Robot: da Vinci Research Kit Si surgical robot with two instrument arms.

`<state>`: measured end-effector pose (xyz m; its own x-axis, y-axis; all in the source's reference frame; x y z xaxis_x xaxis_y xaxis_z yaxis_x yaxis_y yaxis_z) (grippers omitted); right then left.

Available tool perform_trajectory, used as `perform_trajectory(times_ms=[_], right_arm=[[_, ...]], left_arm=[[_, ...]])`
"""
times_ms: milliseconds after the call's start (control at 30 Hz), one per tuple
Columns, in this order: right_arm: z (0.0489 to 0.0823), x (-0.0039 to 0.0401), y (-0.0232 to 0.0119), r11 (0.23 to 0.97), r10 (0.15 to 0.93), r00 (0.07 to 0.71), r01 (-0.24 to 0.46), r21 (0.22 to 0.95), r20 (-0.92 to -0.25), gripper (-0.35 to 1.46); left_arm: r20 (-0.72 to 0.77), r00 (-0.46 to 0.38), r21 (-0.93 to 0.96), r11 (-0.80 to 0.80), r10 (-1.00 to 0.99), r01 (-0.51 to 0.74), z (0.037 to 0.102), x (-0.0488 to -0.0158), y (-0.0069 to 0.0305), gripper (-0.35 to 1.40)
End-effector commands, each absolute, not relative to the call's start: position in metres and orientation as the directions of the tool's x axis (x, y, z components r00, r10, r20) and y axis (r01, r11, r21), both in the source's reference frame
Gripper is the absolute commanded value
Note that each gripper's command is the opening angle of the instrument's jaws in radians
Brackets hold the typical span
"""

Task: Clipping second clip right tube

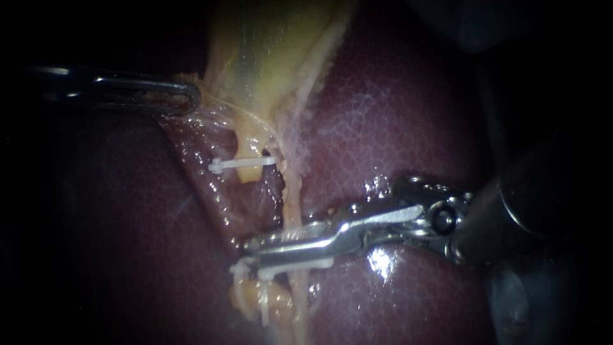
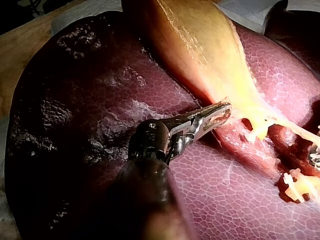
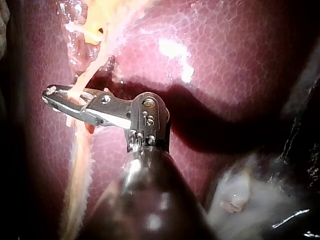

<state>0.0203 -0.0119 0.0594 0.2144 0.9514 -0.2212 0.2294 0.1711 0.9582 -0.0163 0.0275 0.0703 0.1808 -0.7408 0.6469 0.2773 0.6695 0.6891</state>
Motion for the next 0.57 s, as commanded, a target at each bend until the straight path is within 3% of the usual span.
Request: perform_trajectory(times_ms=[33, 567], right_arm=[[0.0594, 0.0203, -0.0119, 0.17, 0.951, 0.217, 0.232, 0.958, -0.221, -0.35], [0.0594, 0.0202, -0.0119, 0.176, 0.949, 0.224, 0.207, 0.962, -0.222, -0.35]], left_arm=[[0.647, 0.181, 0.689, 0.67, -0.741, 0.277, 0.0704, -0.0163, 0.0275, -0.35], [0.647, 0.181, 0.689, 0.67, -0.741, 0.277, 0.0703, -0.0162, 0.0275, -0.35]])
